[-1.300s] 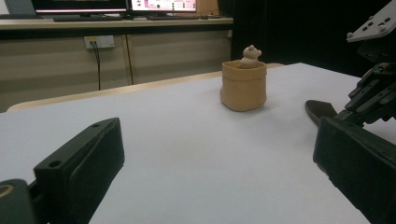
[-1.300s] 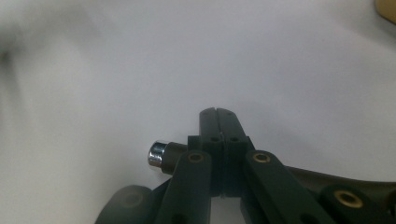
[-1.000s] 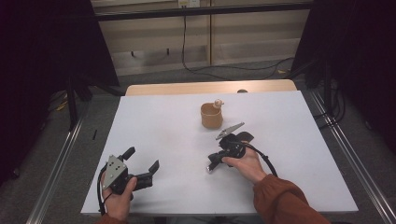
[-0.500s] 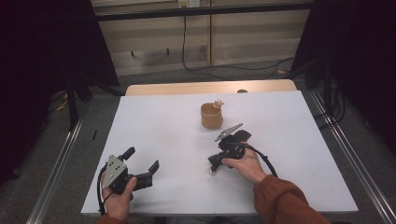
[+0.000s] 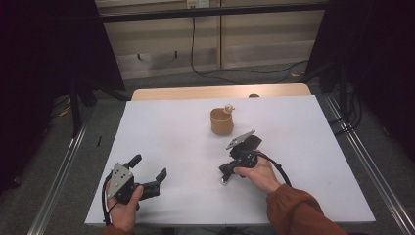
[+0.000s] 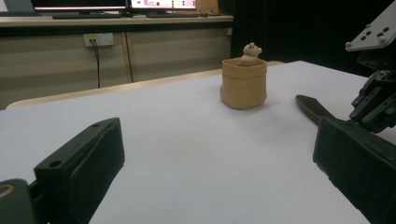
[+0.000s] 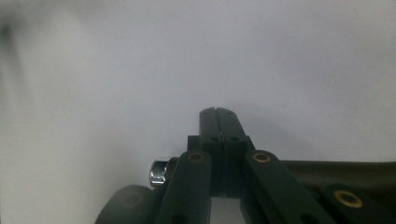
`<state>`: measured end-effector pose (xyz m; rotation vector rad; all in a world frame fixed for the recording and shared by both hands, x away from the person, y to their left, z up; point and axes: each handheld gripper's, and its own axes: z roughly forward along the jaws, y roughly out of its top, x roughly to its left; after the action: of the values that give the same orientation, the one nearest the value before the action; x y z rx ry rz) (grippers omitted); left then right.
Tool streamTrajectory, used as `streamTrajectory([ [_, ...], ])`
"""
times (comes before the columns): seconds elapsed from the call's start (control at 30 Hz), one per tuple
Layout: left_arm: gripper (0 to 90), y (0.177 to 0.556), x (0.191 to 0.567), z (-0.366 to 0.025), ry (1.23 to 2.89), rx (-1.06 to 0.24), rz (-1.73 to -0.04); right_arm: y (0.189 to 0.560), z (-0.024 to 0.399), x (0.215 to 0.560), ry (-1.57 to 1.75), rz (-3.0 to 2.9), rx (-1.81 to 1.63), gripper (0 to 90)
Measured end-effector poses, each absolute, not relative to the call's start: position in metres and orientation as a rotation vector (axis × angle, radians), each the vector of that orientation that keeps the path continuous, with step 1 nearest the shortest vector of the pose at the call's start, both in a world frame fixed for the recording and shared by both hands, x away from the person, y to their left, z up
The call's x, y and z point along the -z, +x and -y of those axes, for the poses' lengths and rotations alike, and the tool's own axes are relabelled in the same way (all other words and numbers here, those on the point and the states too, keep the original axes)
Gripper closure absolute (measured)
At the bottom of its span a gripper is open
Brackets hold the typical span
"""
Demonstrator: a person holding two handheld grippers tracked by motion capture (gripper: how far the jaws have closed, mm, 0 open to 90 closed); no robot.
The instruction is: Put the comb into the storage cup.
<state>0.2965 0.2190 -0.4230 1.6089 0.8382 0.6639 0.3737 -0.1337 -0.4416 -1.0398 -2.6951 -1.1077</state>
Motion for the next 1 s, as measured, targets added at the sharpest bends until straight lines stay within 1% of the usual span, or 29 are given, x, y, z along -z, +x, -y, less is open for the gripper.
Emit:
streamTrajectory([
  [0.53,2.1,0.296,0.423,-0.219,1.615,-0.663,-0.836,0.369,0.134,0.44,-1.027,2.698,1.094,90.0],
  [0.77,2.1,0.296,0.423,-0.219,1.613,-0.662,-0.838,0.367,0.142,0.431,-1.029,2.673,1.159,90.0],
  [1.0,2.2,0.296,0.423,-0.219,1.615,-0.66,-0.838,0.364,0.144,0.436,-1.029,2.654,1.144,90.0],
])
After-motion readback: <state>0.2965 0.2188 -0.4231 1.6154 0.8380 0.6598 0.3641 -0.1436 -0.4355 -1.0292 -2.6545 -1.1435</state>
